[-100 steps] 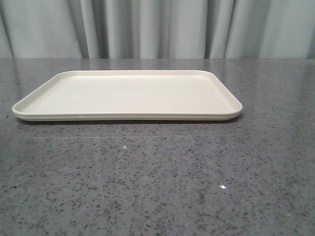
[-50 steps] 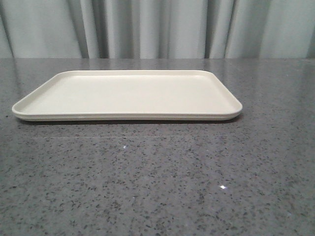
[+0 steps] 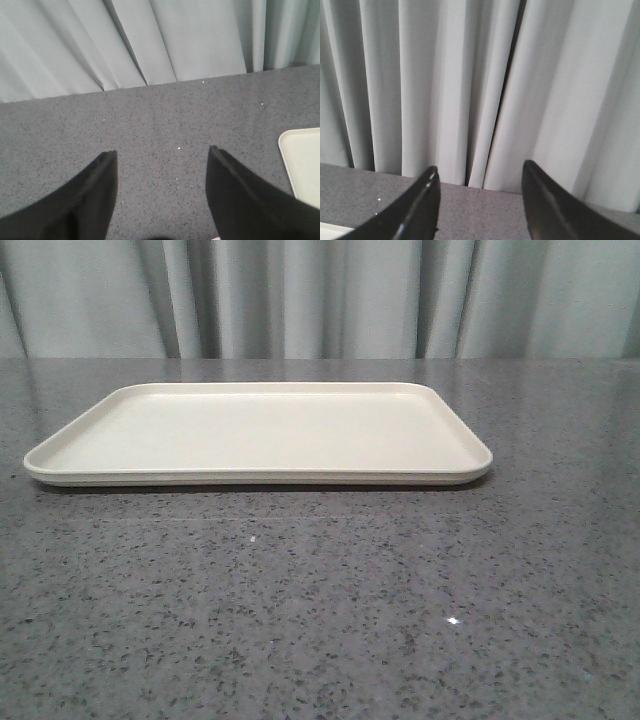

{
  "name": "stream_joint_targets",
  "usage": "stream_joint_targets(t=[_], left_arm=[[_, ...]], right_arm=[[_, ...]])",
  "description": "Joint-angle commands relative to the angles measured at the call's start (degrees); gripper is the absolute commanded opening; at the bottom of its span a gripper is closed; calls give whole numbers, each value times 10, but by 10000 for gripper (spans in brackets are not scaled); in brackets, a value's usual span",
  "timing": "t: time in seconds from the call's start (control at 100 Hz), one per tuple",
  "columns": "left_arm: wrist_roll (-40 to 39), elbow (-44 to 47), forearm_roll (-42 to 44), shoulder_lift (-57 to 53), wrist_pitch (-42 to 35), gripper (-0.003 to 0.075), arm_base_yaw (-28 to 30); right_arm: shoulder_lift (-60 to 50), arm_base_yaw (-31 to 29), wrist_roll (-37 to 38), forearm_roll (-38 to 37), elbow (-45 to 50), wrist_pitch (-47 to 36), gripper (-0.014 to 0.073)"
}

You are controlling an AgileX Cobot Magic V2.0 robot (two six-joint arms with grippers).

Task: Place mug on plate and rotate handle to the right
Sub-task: 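Lower the left gripper into the white mug and grip its rim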

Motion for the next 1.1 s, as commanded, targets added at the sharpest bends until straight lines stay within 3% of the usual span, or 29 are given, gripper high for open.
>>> stream_joint_targets(t=[0.0,0.64,1.09], left_arm=[[-15,1,13,11,-10,400,0],[-23,241,26,24,-10,400,0],[-23,316,27,24,-10,400,0]], right_arm=[[11,-1,-4,-4,-17,-41,391],[36,-1,-4,-4,-17,-36,391],[36,-1,-4,-4,-17,-34,391]])
